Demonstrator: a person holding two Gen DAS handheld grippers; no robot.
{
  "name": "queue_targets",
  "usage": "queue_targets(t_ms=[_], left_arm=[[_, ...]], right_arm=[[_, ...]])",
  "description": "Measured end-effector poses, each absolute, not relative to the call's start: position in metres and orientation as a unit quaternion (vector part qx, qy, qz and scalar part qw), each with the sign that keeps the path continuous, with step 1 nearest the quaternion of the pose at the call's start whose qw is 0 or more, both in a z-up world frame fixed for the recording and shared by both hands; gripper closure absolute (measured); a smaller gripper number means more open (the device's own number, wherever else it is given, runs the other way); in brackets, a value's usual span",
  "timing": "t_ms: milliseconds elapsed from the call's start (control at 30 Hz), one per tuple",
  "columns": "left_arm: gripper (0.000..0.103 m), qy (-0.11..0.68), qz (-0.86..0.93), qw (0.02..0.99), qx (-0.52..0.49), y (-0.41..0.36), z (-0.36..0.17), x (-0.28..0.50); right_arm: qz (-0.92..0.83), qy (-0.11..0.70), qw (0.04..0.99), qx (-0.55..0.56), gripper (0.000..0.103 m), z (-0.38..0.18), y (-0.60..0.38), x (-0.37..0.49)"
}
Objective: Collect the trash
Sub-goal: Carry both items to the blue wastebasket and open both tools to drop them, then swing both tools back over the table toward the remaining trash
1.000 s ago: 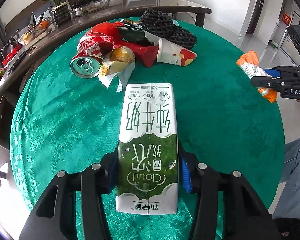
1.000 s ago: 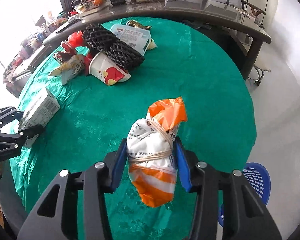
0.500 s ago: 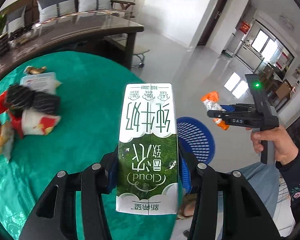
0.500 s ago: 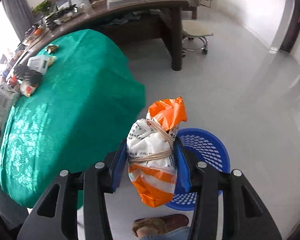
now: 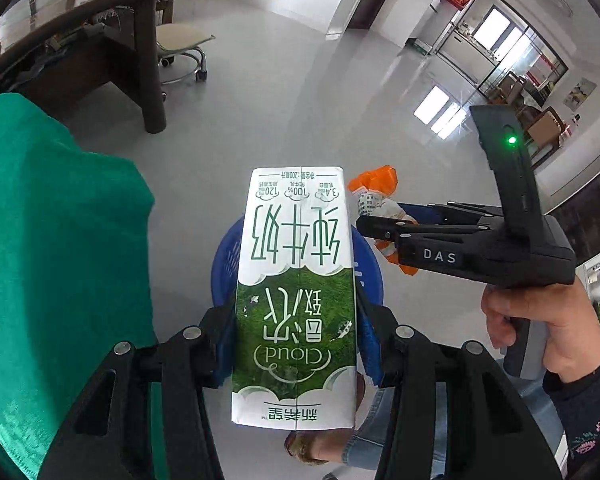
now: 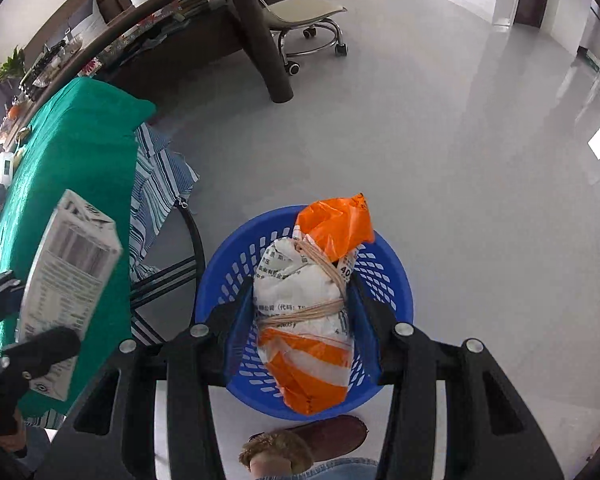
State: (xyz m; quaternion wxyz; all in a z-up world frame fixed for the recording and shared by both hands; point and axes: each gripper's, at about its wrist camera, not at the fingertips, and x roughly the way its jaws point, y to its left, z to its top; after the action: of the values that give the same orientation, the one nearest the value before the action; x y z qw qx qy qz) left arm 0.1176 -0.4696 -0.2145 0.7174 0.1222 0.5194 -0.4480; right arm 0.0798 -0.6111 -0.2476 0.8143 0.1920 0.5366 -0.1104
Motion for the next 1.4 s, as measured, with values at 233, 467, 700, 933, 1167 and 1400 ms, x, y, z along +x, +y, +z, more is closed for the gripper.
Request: queue_targets(t_ms=[233,467,700,933,1167,1400], left_arm=[[0.024,0.511,-0.451,0.72,0.128,-0.506,-0.244,0.126],[0.005,0.418,-0.437,0.788,0.111,-0.484,-0.215,0.119],[0.005,0.402,-0.408,0.811,0.123,-0.43,-0.174,0.093],[0.005,0.371,-0.369,0.847,0.093,-0.316,-0.142,0.079],[0.005,0.375,-0.277,0.881,0.081,-0.179,-0.13,0.098],[0.005,0.421,-0.173,0.889,0.05,-0.044,-0.146,0.138]], right_arm=[[-0.112,0.533,0.81,0.217,0.039,-0.259,-0.63,0.073],[-0.118,0.487,0.838,0.215,0.029,-0.238,-0.633,0.068],[-0.13,0.371,0.908,0.149,0.007,-0.18,-0.601,0.063],[-0.097,0.298,0.947,0.074,0.005,-0.128,-0.524,0.073],[-0.002,0.306,0.952,0.028,0.005,-0.117,-0.391,0.11],[0.118,0.372,0.92,-0.041,0.005,-0.139,-0.25,0.146]])
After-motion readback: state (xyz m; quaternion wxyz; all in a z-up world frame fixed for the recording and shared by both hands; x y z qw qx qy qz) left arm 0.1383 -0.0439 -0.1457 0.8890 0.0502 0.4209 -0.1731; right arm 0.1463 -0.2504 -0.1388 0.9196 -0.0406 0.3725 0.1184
